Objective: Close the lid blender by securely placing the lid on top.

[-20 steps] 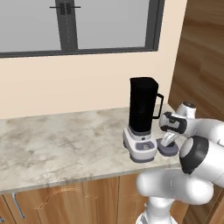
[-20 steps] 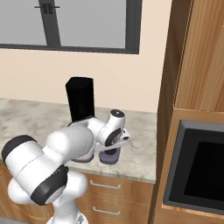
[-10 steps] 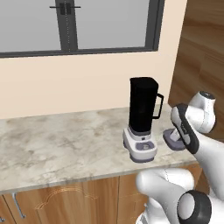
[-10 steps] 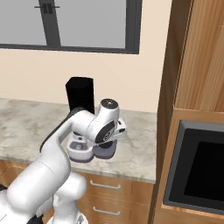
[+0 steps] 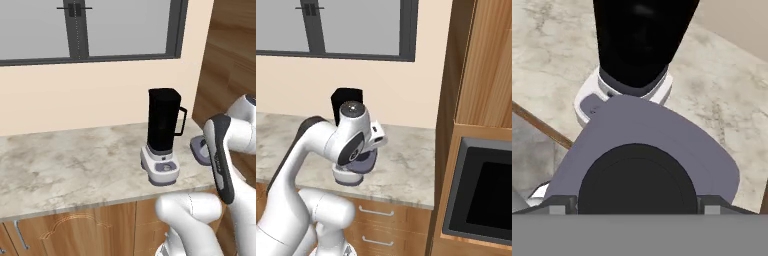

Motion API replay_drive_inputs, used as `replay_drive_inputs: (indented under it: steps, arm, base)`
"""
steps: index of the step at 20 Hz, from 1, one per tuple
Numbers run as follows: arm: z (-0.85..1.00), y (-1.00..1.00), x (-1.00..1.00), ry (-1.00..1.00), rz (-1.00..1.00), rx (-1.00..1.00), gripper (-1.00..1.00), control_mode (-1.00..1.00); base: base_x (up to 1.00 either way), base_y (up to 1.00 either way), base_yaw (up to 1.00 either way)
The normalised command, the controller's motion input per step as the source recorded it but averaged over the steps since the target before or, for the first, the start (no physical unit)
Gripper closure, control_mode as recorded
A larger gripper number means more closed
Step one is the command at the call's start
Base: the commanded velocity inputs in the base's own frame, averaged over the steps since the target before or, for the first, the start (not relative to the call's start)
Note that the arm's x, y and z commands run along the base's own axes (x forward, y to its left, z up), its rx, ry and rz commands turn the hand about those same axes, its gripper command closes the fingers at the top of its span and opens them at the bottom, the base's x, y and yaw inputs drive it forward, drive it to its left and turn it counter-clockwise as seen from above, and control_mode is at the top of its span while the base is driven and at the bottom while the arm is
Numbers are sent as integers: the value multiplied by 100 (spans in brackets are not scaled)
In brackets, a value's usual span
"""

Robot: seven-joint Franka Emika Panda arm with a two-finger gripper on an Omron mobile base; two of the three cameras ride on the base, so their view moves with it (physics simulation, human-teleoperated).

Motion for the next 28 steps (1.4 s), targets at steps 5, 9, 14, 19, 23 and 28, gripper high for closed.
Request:
replay_drive_inputs:
  steps: [5, 9, 14, 19, 23, 28]
  arm:
    - [100, 25, -30, -21, 5, -6, 100, -100]
    - [100, 29, -18, -25, 10, -4, 100, -100]
    - [97, 35, -7, -12, 10, -1, 100, -100]
    - [81, 37, 31, 3, 1, 0, 100, -100]
    - [47, 23, 50, 6, 0, 0, 100, -100]
    - [1, 15, 53, 1, 0, 0, 100, -100]
  base:
    - [0, 0, 0]
    - [0, 0, 0]
    - [0, 0, 0]
    - [0, 0, 0]
    - [0, 0, 0]
    - [0, 0, 0]
